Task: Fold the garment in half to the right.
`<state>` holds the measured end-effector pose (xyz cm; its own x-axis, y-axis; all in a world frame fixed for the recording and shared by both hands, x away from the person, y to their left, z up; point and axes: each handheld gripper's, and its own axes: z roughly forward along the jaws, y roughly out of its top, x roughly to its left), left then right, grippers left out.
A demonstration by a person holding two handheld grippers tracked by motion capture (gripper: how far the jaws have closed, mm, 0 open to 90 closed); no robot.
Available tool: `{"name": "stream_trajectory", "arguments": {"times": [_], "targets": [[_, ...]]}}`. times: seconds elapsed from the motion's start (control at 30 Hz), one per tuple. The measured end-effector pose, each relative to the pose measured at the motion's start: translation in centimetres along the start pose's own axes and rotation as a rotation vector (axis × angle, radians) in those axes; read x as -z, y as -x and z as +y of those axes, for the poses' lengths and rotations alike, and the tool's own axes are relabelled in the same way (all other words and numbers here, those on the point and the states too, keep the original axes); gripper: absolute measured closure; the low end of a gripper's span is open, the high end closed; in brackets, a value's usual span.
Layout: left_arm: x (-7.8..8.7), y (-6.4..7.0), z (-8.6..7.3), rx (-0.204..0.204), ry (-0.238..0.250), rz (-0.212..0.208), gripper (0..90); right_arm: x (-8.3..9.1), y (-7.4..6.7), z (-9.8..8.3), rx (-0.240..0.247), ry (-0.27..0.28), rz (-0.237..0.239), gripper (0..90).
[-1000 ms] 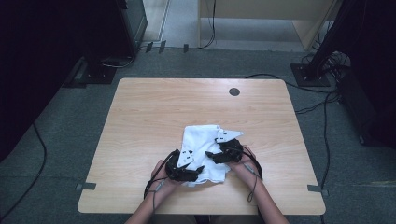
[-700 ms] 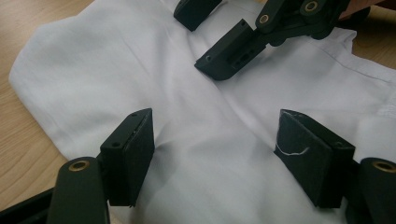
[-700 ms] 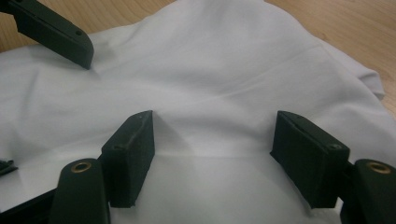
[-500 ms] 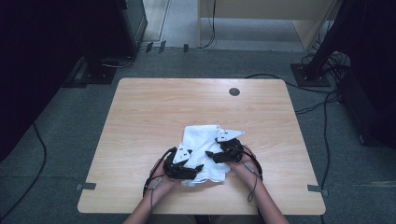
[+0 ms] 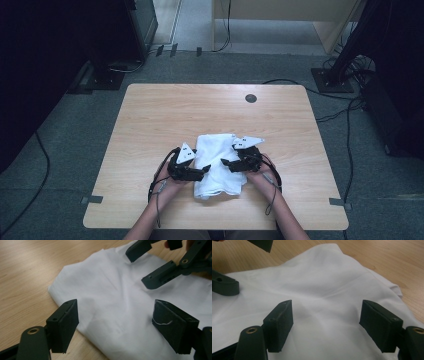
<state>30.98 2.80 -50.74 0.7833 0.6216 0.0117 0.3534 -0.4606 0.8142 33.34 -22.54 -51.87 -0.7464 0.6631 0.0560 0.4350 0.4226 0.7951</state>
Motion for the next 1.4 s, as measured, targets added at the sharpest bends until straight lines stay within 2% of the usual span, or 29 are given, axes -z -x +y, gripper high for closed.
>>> {"name": "stream_trajectory", "arguments": {"times": [0.1,0.17,0.2,0.43,0.5,0.57,0.67,0.87,0.97,1.03,1.17,1.3,1.4], "targets": [[-0.7,-0.2,-0.4,-0.016,-0.035,0.015,21.2,-0.4,0.0,-0.2,0.005,-0.029,-0.015,27.1],[-0.9,-0.4,-0.6,-0.021,-0.047,0.010,21.2,-0.6,0.0,-0.3,0.017,-0.036,-0.022,27.1],[-1.0,-0.4,-0.6,-0.015,-0.042,0.007,21.2,-0.7,-0.1,-0.3,0.018,-0.040,-0.024,27.1],[-1.2,-1.0,-0.9,-0.036,-0.055,-0.010,21.2,-0.8,-0.2,-0.4,0.024,-0.047,-0.030,27.2],[-1.2,-1.2,-0.9,-0.030,-0.060,-0.025,21.2,-0.8,-0.3,-0.5,0.020,-0.050,-0.026,27.3],[-1.3,-1.6,-1.0,0.003,-0.069,-0.059,21.2,-0.8,-0.2,-0.5,0.015,-0.048,-0.022,27.3],[-1.2,-1.9,-1.1,0.030,-0.055,-0.086,21.2,-0.8,-0.2,-0.6,0.009,-0.045,-0.018,27.3],[-0.6,-2.2,-0.5,0.034,-0.007,-0.080,21.2,-0.6,-0.1,-0.4,0.004,-0.040,0.001,24.4],[-0.4,-2.4,-0.3,0.035,-0.003,-0.079,21.1,-0.4,-0.1,-0.3,0.006,-0.042,0.004,22.7],[-0.4,-2.5,-0.2,0.020,-0.006,-0.081,20.6,-0.4,-0.2,-0.2,0.007,-0.044,0.009,21.2],[-0.4,-2.5,-0.2,0.010,-0.007,-0.079,19.3,-0.4,-0.4,-0.1,0.012,-0.052,0.034,18.0],[-0.3,-2.7,-0.2,0.016,-0.002,-0.049,19.3,-0.4,-0.5,-0.1,0.015,-0.052,0.035,15.5],[-0.2,-2.8,-0.2,0.003,-0.005,-0.032,19.2,-0.2,-0.5,-0.2,0.007,-0.054,0.034,14.9]]}}
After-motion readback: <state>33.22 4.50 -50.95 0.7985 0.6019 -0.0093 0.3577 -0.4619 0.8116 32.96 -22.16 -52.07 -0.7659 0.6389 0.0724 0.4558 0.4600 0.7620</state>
